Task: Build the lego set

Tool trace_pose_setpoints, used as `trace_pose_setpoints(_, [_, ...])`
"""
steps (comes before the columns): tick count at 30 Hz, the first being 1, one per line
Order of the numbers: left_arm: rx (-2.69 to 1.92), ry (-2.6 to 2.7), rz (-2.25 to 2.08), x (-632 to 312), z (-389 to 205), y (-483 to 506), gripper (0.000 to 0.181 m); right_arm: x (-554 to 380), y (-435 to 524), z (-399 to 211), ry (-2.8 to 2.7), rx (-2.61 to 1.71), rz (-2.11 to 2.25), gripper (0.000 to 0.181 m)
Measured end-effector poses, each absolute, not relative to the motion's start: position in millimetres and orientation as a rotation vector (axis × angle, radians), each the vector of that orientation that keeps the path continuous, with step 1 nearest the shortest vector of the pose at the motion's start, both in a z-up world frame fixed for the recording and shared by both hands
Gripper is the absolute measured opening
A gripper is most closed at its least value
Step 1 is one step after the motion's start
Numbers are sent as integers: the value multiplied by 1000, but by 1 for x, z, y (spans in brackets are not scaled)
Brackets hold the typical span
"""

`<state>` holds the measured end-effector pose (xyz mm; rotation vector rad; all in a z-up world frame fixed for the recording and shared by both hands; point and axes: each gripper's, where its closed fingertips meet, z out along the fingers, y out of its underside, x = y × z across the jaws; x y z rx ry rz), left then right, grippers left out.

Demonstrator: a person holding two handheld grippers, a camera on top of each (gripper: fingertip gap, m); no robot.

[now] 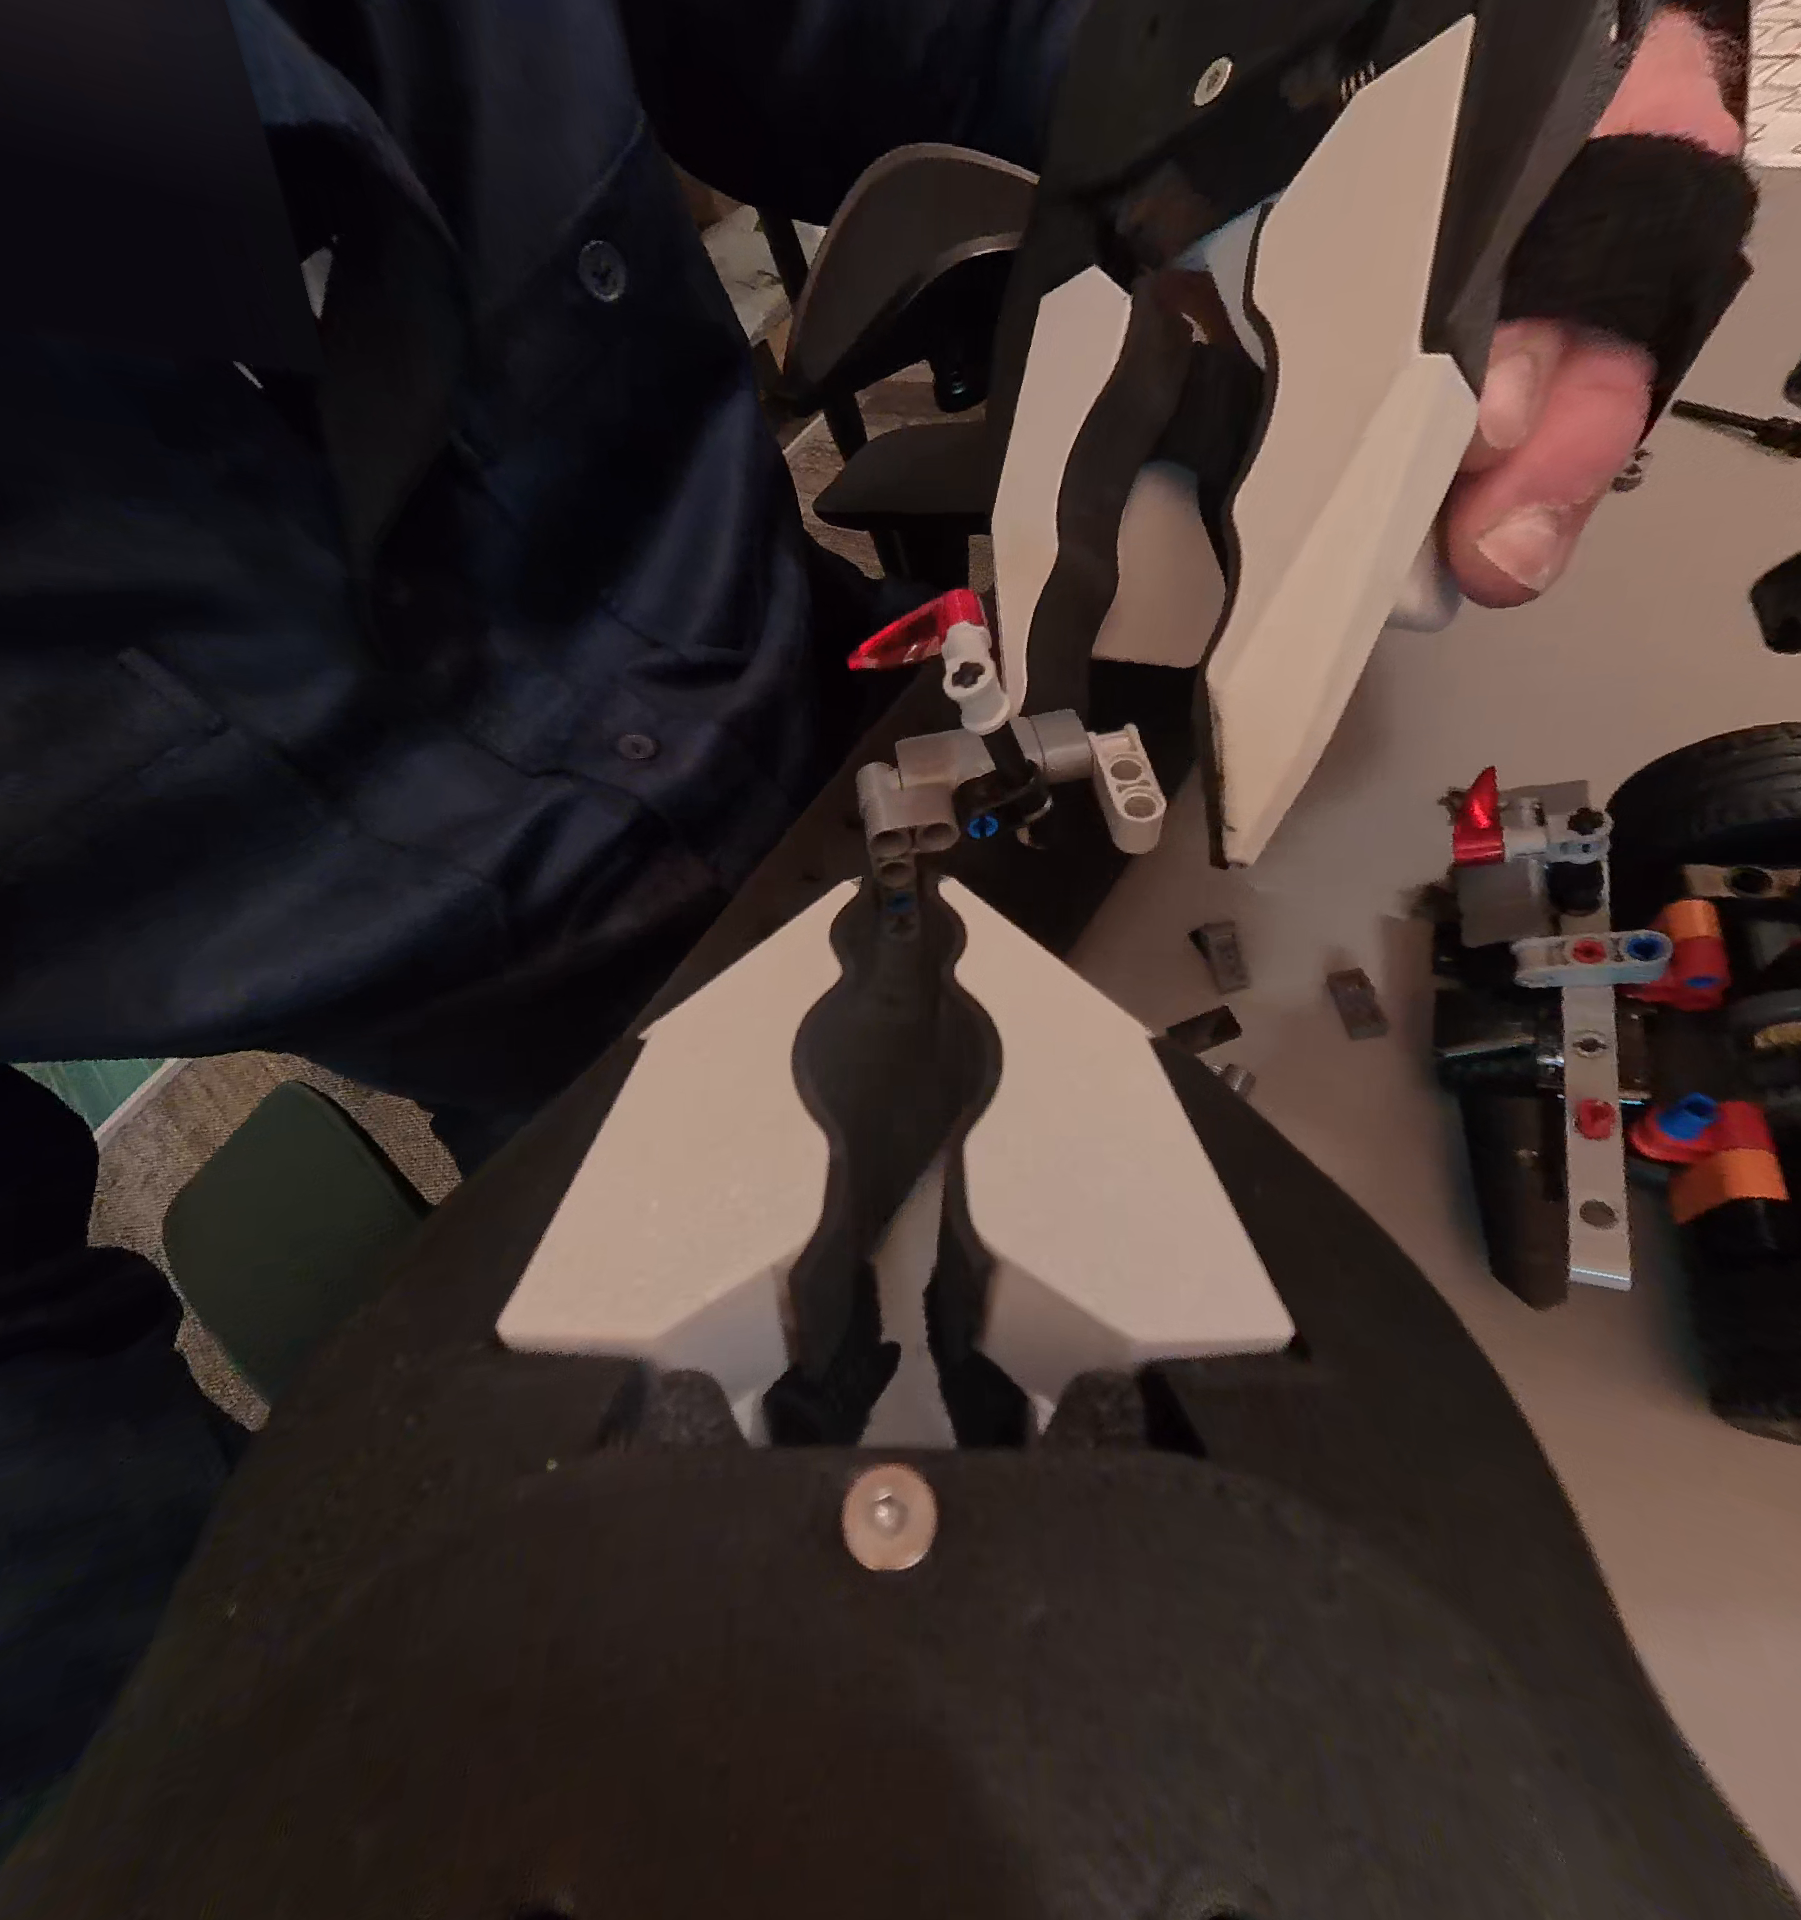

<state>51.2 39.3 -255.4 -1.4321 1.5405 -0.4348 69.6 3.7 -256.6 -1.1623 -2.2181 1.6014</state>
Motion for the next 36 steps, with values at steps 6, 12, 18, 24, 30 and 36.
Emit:
trace_pose_setpoints(6, [-1422,1567,-574,59,-255,24,39,71,-1,-259,-2247,-1166,1630,5])
trace_pose_setpoints(12, [-1447,1545,-578,56,-255,29,36,68,5,-260,-2216,-1212,1644,6])
trace_pose_setpoints(18, [-1510,1472,-577,50,-252,41,34,63,19,-258,-2132,-1289,1649,8])
trace_pose_setpoints(24, [-1551,1411,-568,43,-251,52,7,59,27,-251,-2058,-1294,1651,10])
trace_pose_setpoints(30, [-1541,1419,-509,42,-251,53,7,60,29,-255,-2065,-1336,1660,7])
trace_pose_setpoints(36, [-1533,1430,-409,39,-252,58,7,62,35,-256,-2040,-1386,1652,15])
